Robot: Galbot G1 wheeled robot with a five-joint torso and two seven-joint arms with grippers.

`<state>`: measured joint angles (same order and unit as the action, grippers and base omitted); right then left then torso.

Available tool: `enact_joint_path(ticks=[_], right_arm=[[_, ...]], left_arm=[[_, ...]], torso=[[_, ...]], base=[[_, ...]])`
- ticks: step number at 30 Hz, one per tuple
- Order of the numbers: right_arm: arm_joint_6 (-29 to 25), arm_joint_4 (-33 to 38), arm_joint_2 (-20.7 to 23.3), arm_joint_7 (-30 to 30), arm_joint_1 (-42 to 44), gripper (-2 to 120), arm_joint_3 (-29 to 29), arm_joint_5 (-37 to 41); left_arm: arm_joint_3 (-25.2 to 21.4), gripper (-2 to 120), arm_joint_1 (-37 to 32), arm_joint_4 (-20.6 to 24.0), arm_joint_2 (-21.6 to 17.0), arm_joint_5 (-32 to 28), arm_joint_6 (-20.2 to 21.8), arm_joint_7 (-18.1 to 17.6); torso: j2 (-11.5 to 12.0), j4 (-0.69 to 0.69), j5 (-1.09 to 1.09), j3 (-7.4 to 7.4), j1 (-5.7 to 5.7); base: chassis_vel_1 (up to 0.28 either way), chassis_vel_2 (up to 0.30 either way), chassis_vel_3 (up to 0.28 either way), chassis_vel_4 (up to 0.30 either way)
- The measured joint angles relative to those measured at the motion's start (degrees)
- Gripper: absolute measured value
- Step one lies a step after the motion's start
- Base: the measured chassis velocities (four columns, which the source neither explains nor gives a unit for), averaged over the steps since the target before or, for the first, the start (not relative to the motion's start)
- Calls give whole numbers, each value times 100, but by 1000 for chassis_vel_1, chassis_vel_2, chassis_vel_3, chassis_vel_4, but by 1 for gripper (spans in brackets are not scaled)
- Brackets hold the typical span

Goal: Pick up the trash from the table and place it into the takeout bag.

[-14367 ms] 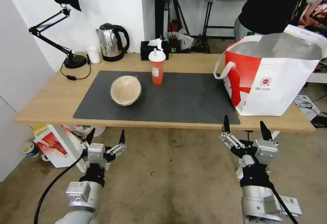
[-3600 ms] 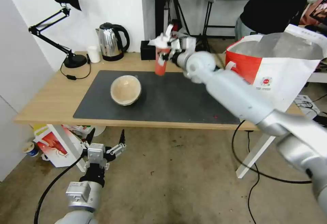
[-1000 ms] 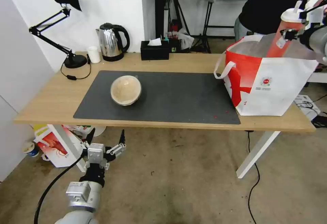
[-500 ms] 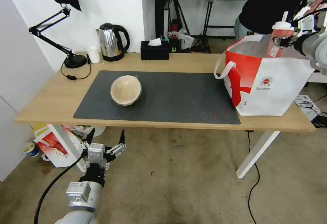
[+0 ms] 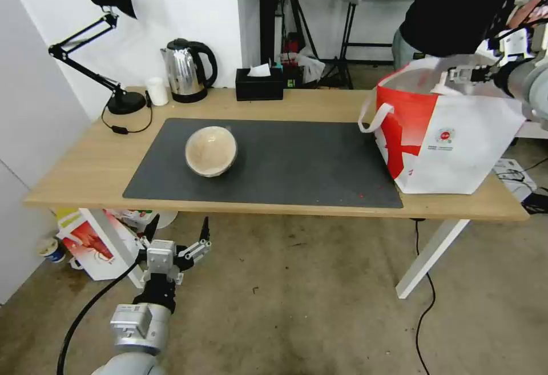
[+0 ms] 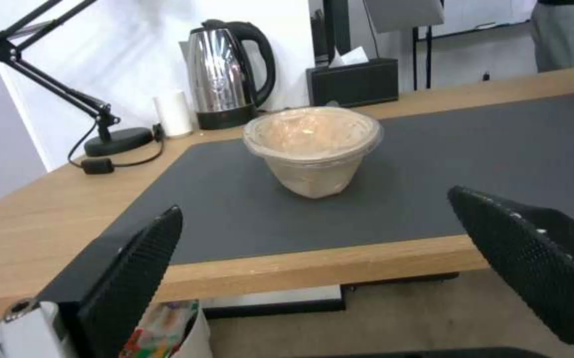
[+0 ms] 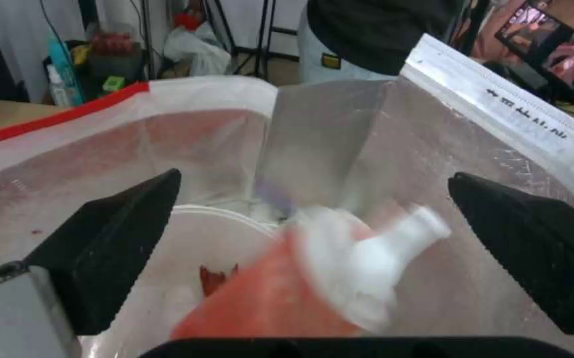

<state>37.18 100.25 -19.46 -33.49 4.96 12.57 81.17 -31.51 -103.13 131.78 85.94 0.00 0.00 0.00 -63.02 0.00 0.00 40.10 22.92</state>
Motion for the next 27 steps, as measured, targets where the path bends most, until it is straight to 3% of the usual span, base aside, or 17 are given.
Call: enact_joint_path(ticks=[12, 17, 19, 22, 27], right_arm=[[-137, 196, 126, -27, 216, 100, -175, 36], [-423, 519, 144, -44, 660, 100, -642, 35], [-694, 716, 110, -64, 809, 100, -766, 33], [-1541, 1193, -125, -70, 1015, 100, -910, -45], [-2248, 1771, -427, -65, 1156, 100, -879, -387]], left_arm=[[0, 100, 0, 0, 0, 0, 0, 0], [0, 100, 0, 0, 0, 0, 0, 0], [0, 100, 0, 0, 0, 0, 0, 0], [0, 100, 0, 0, 0, 0, 0, 0], [0, 100, 0, 0, 0, 0, 0, 0]], torso=[[0, 0, 1, 0, 0], [0, -2, 1, 0, 0], [0, -2, -2, 0, 0], [0, 1, -1, 0, 0], [0, 1, -2, 0, 0]], base=[[0, 0, 0, 0], [0, 0, 0, 0], [0, 0, 0, 0], [0, 0, 0, 0], [0, 0, 0, 0]])
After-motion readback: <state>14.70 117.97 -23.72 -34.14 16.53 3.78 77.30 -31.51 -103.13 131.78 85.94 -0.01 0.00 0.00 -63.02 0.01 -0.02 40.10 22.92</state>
